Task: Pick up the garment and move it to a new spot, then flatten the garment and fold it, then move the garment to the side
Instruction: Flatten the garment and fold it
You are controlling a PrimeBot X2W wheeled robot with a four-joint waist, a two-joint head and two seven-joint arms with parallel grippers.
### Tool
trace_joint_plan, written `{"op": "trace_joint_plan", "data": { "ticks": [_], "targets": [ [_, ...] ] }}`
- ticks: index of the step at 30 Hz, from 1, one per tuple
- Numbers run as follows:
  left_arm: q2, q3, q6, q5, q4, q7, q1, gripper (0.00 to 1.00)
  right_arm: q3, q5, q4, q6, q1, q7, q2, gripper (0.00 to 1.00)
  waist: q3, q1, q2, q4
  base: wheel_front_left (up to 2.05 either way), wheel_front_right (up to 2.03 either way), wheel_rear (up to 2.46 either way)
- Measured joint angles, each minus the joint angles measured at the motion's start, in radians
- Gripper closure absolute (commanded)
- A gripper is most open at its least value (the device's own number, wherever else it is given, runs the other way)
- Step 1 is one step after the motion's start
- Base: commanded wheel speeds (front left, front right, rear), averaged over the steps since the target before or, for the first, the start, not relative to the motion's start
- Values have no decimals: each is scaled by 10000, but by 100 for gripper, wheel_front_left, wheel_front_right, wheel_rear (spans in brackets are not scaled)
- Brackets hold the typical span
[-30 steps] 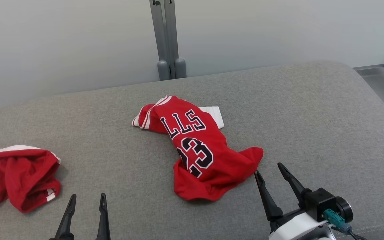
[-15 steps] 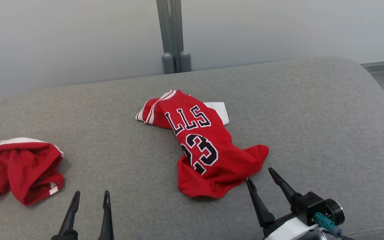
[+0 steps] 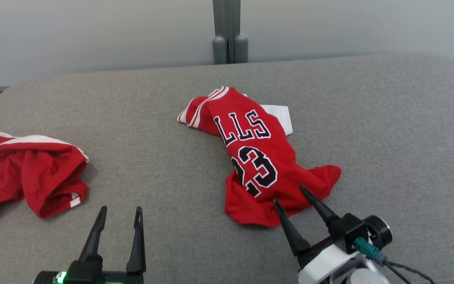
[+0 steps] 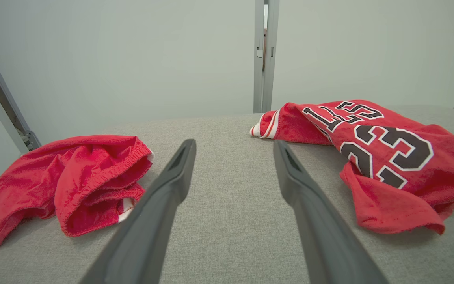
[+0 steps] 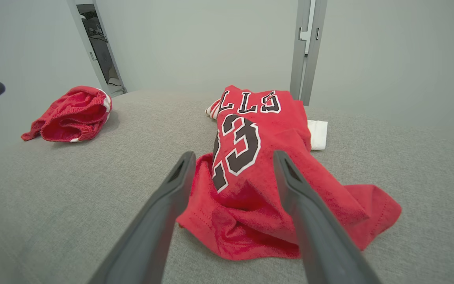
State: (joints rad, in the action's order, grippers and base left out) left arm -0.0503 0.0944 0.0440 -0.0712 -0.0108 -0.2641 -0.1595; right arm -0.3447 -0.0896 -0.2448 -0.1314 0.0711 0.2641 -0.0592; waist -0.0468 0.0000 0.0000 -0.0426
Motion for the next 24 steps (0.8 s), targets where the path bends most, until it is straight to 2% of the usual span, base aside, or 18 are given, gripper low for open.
{"op": "trace_joint_plan", "data": {
  "ticks": [5, 8, 11, 16, 17, 18, 21, 24],
  "targets": [
    [2, 336, -17, -48, 23, 0, 530, 0, 249, 180, 36, 0, 592, 0, -299, 0, -692, 0, 0, -171, 0, 0, 0],
    [2, 504, -54, -73, 40, 0, 878, 0, 826, 445, -71, 0, 879, 0, -326, 0, -1112, 0, 0, -287, 0, 0, 0],
    [2, 665, -104, -132, 54, 0, 1126, 0, 1371, 780, -397, 0, 1051, 0, -303, 0, -1500, 0, 0, -423, 0, 0, 0],
    [2, 769, -174, -249, 84, 0, 1366, 0, 1365, 1043, -1400, 0, 1379, 0, -268, 0, -2000, 0, 0, -664, 0, 0, 0],
    [2, 782, -174, -249, 88, 0, 1390, 0, 1254, 1043, -1595, 0, 1433, 2, -309, 61, -2057, 0, 0, -703, 0, 0, 0],
    [2, 792, -178, -249, 88, 0, 1422, 0, 1126, 1037, -1762, 0, 1494, 0, -345, 100, -2116, 0, 0, -743, 0, 0, 0],
    [2, 780, -203, -274, 50, 0, 1506, 0, 982, 966, -1935, 0, 1751, 0, -554, 100, -2226, 0, 0, -776, 0, 0, 0],
    [2, 792, -224, -280, -4, 0, 1526, 0, 1181, 1208, -1574, -2, 1882, 2, -966, 100, -2232, 0, 0, -665, 0, 0, 0]
  ]
}}
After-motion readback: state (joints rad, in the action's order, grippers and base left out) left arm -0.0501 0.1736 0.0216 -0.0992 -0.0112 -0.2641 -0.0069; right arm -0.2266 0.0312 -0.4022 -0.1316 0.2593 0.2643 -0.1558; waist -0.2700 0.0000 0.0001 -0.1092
